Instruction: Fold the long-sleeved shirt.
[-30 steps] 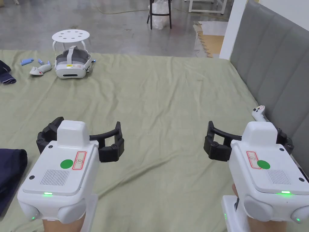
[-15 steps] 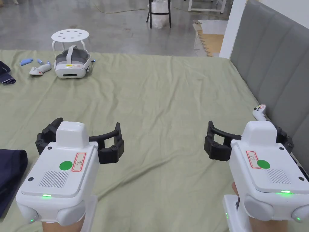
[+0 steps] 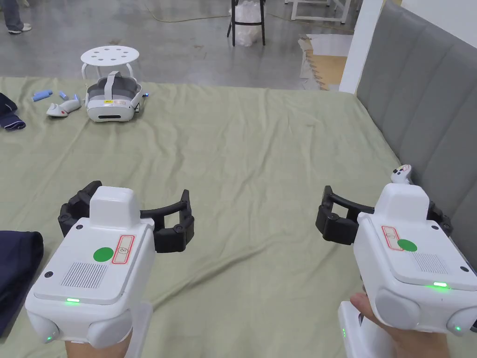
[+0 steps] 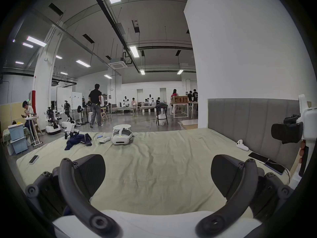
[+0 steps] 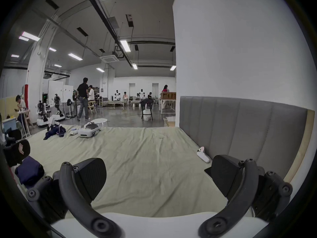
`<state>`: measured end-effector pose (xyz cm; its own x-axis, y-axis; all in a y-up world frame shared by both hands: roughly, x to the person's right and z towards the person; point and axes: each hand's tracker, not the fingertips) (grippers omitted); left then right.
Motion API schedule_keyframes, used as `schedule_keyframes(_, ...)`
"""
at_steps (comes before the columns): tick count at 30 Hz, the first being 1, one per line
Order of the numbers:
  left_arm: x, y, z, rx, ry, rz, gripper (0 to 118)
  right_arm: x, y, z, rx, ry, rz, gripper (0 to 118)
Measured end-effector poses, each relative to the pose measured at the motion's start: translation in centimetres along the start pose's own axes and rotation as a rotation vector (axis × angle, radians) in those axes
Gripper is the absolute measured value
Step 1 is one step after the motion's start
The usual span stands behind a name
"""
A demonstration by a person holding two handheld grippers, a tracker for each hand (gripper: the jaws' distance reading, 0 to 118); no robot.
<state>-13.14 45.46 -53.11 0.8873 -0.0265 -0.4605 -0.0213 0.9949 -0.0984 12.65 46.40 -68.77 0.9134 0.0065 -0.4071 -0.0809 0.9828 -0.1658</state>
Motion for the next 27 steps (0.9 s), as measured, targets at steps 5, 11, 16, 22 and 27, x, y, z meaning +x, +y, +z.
schedule_keyframes(5,0.0,0.1,0.1,-0.003,-0.002,-0.007,111,-0.3,0.8,0.2,-0.149,0.003,-0.083,118)
schedule_keyframes(11,0.1,0.2,0.0,0.004,0.005,0.003,111,-0.8,0.7,-0.1,-0.113,-0.036,-0.017,118)
schedule_keyframes(16,0.1,0.1,0.0,0.0,0.011,-0.002,111,-0.6,1.0,-0.1,-0.103,-0.003,-0.05,118)
schedule_keyframes(22,-0.2,0.0,0.0,-0.004,0.018,0.007,111,-0.5,0.8,-0.6,-0.102,-0.001,-0.033,118)
schedule_keyframes(27,-0.2,0.0,-0.1,-0.004,0.018,0.012,111,-0.7,0.7,-0.4,-0.112,0.008,0.004,118)
